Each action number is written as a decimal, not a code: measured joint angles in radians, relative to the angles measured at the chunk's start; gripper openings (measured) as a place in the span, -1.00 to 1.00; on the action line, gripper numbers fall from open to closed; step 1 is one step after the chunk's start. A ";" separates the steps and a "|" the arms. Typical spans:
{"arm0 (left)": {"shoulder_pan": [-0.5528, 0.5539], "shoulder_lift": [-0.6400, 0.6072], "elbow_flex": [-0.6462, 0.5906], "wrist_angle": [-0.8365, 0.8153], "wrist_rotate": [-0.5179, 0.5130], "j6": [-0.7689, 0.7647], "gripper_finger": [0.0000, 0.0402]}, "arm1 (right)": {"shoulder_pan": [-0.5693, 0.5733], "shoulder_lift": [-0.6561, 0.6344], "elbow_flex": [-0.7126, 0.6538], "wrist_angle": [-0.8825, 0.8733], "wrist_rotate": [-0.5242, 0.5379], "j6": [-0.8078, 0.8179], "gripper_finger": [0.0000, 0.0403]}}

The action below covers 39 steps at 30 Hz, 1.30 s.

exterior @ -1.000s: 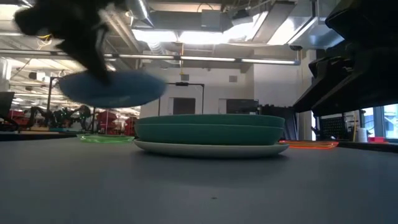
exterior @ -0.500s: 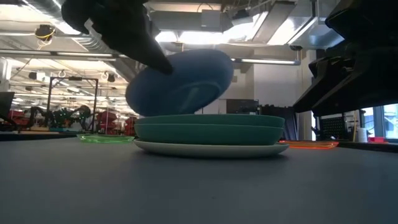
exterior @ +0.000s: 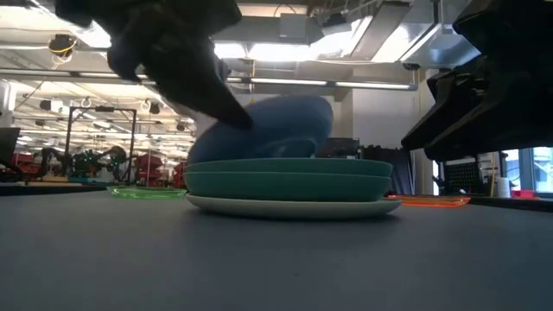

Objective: Stack plastic plates
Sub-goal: Stack the violet plate on the dark green plate, then stack the pink plate on the violet plate

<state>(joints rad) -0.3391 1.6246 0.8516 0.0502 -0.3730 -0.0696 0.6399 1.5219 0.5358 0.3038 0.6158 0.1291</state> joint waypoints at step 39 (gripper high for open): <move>0.243 -0.304 -0.001 -0.044 -0.027 0.139 -0.28 | -0.847 0.000 0.143 -0.042 -0.079 0.073 -0.10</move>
<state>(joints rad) -0.0960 1.3203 0.8505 0.0058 -0.4002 0.0698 -0.2075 1.5219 0.6788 0.2623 0.5372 0.2020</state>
